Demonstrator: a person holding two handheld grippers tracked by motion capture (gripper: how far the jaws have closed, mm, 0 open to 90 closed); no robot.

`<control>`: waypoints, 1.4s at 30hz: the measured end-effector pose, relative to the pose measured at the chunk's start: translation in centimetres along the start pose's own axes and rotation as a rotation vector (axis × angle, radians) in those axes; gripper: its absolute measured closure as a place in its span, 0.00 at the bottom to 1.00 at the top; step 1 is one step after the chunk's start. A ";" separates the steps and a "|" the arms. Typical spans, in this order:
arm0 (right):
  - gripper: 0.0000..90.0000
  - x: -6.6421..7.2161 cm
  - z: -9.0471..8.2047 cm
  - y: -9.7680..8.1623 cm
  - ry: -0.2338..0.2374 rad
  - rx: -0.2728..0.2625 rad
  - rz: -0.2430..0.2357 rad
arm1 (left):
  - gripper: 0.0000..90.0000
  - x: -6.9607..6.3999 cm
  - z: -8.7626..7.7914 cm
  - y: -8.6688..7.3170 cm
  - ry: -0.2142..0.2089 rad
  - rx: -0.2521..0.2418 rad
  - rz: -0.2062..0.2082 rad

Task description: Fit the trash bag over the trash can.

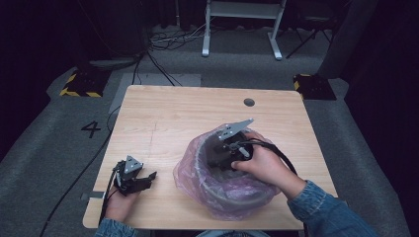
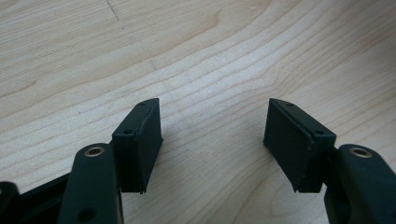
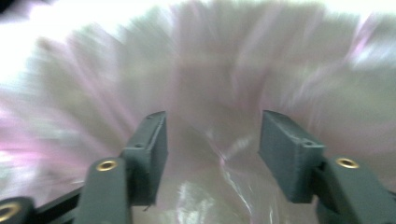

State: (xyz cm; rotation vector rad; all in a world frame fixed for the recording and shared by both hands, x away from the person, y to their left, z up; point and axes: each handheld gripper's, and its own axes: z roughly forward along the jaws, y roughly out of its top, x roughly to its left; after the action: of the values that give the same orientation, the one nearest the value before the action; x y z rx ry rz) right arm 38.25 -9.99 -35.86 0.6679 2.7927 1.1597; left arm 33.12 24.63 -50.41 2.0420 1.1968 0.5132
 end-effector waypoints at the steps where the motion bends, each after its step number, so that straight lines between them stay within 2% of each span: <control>1: 0.42 0.1 -0.7 0.2 0.020 -0.029 -0.019 | 0.41 0.0 0.0 0.0 0.000 -0.001 -0.001; 5: 0.39 0.7 -3.6 0.6 0.128 -0.137 -0.064 | 0.41 0.0 0.0 0.0 0.000 -0.001 -0.001; 7: 0.38 1.1 -4.6 0.6 0.162 -0.158 -0.105 | 0.41 0.0 0.0 0.0 0.002 -0.001 -0.001; 11: 0.35 2.3 -5.1 0.3 0.233 -0.143 -0.175 | 0.41 0.0 0.0 0.0 0.002 -0.001 -0.001; 14: 0.34 3.3 -4.4 0.0 0.267 -0.094 -0.231 | 0.41 0.0 0.0 0.0 0.003 -0.001 -0.001; 19: 0.32 4.1 -2.4 -0.5 0.234 0.038 -0.301 | 0.41 0.0 0.0 0.0 0.004 -0.001 0.000; 26: 0.28 3.9 0.3 -1.6 0.165 0.148 -0.284 | 0.41 0.0 0.0 0.0 0.003 -0.001 -0.002; 30: 0.25 3.8 1.8 -2.3 0.132 0.219 -0.292 | 0.41 0.0 0.0 0.0 0.003 -0.001 -0.003; 34: 0.22 3.7 3.0 -2.6 0.105 0.266 -0.303 | 0.41 0.0 0.0 0.0 0.003 -0.001 -0.002; 37: 0.23 3.6 3.3 -2.7 0.088 0.275 -0.297 | 0.41 0.0 0.0 0.0 0.003 -0.001 -0.002; 42: 0.24 3.4 1.6 -1.9 0.087 0.192 -0.262 | 0.41 0.0 0.0 0.0 0.002 -0.001 -0.001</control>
State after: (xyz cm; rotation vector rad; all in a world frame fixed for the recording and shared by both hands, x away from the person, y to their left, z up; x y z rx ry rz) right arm 34.82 -8.78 -37.89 0.2524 2.9747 0.9019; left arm 33.11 24.62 -50.42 2.0402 1.1985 0.5154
